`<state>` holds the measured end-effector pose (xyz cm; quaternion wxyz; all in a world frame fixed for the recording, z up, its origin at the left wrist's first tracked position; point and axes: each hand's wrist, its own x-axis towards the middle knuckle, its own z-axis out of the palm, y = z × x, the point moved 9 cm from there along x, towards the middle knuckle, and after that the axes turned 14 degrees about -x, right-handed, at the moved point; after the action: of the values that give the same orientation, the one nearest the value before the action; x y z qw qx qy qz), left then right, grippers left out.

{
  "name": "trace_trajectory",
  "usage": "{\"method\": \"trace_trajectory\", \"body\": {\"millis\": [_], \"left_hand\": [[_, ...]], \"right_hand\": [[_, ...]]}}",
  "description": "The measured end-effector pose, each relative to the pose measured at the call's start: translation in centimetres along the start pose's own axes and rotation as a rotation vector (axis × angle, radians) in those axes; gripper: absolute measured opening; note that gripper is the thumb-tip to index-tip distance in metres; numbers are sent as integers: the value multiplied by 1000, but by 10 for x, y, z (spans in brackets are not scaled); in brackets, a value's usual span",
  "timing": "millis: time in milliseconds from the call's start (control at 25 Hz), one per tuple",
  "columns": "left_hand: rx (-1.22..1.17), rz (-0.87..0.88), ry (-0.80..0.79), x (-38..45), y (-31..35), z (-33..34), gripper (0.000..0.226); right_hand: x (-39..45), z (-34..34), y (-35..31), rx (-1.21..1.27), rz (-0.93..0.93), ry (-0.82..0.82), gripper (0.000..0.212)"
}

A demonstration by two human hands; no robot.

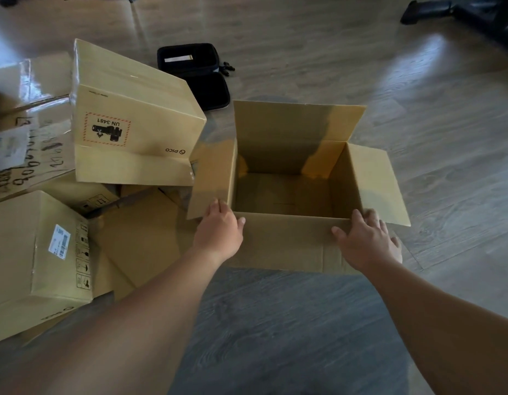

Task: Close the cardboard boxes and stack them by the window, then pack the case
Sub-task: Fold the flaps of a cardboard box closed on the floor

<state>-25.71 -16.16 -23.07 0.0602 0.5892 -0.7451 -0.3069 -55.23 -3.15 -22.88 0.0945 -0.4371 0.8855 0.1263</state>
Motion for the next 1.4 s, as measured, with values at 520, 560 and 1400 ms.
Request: {"method": "trace_trajectory", "body": {"millis": [520, 560, 1400], "left_hand": [[-86, 80, 311, -47, -93, -59, 38], [-85, 23, 343, -53, -116, -64, 32], [-264, -589, 217, -109, -268, -17, 31]], "right_hand": [[-144, -59, -243, 239, -1089, 491, 36], [-163, -49, -275, 229, -1198, 448, 36], [-109, 114, -352, -40, -663, -121, 62]]}}
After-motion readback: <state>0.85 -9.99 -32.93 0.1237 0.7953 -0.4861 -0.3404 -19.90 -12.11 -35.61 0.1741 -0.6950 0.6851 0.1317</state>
